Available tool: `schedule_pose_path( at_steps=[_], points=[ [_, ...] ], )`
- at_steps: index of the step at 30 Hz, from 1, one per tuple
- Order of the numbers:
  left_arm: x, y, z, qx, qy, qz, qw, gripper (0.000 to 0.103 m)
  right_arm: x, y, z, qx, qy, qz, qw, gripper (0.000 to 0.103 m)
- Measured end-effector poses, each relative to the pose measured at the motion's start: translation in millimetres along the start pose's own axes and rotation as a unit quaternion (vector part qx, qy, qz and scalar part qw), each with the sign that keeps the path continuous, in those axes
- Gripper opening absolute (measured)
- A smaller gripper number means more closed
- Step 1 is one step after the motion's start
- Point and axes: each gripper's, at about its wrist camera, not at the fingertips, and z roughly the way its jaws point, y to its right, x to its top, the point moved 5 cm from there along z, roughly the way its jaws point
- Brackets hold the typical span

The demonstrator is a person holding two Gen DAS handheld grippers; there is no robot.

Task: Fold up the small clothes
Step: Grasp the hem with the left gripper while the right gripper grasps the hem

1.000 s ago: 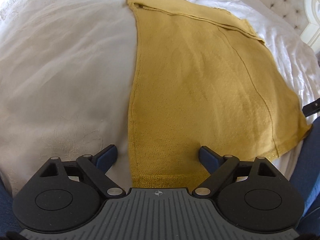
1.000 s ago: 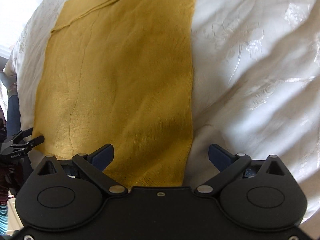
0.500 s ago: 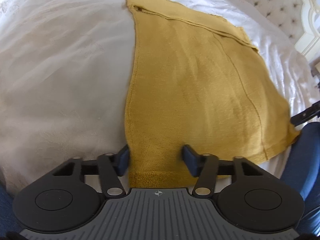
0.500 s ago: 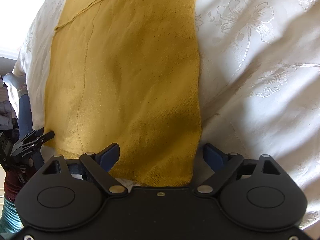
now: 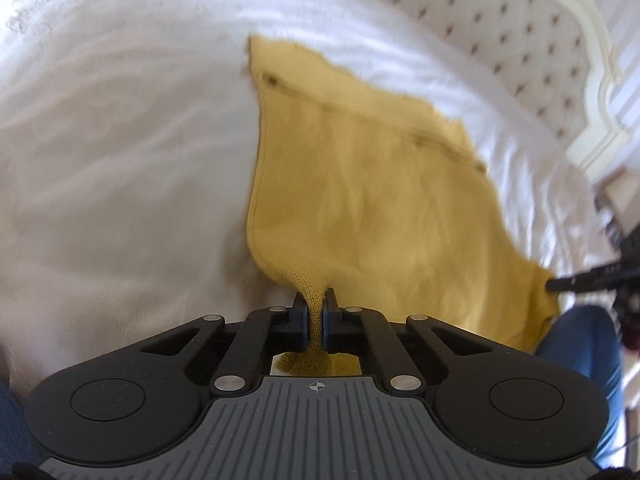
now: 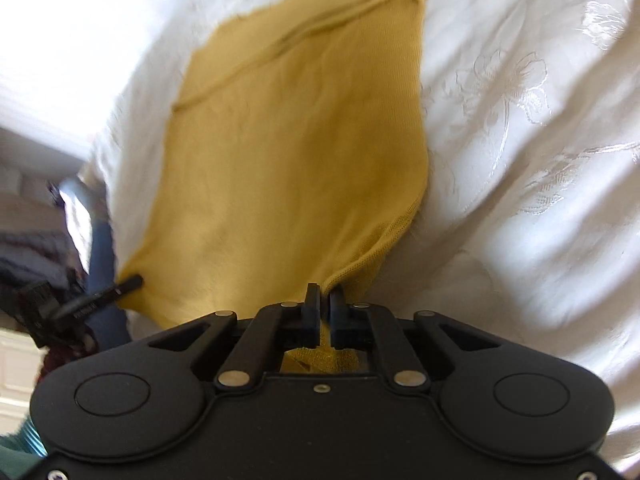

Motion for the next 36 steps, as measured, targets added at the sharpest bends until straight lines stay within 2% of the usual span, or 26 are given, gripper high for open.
schedule_pose_path(
  at_steps=[7, 12, 15, 16, 17, 19, 20, 21, 22, 23, 26, 36],
  points=[
    [40, 15, -8, -0.016, 0.052, -0.005, 0.9985, 0.006, 8, -8, -30, 0.085, 0.109, 0.03, 0.99, 0.011],
    [67, 24, -8, -0.028, 0.079, -0.006, 0.9964, 0.006, 32, -9, -47, 0.124, 0.162, 0.051, 0.978, 0.008],
    [81, 26, -1, -0.031, 0.081, -0.007, 0.9962, 0.006, 48, -6, -51, 0.147, 0.185, 0.068, 0.969, 0.008],
    [84, 27, 2, -0.028, 0.081, -0.004, 0.9963, 0.006, 54, -6, -50, 0.142, 0.184, 0.065, 0.97, 0.008],
    [86, 28, 4, -0.026, 0.079, 0.001, 0.9965, 0.006, 58, -6, -47, 0.126, 0.178, 0.057, 0.974, 0.016],
    [85, 29, 7, -0.021, 0.075, 0.012, 0.9969, 0.006, 62, -3, -36, 0.084, 0.153, 0.045, 0.984, 0.018],
    [84, 28, 8, -0.019, 0.073, 0.017, 0.997, 0.006, 63, -1, -29, 0.065, 0.136, 0.048, 0.987, 0.028],
    [82, 29, 9, -0.017, 0.071, 0.02, 0.9971, 0.006, 62, 2, -21, 0.042, 0.117, 0.052, 0.991, 0.05],
    [80, 27, 10, -0.016, 0.068, 0.021, 0.9973, 0.006, 59, 5, -14, 0.022, 0.098, 0.053, 0.994, 0.06],
    [78, 26, 11, -0.014, 0.066, 0.022, 0.9975, 0.006, 57, 8, -8, 0.007, 0.084, 0.053, 0.995, 0.075],
    [73, 21, 12, -0.01, 0.06, 0.018, 0.998, 0.006, 49, 10, 6, 0.006, 0.062, 0.053, 0.997, 0.074],
    [70, 14, 9, -0.01, 0.059, 0.012, 0.9982, 0.006, 49, -6, 12, 0.013, 0.061, 0.035, 0.997, 0.07]
  ],
)
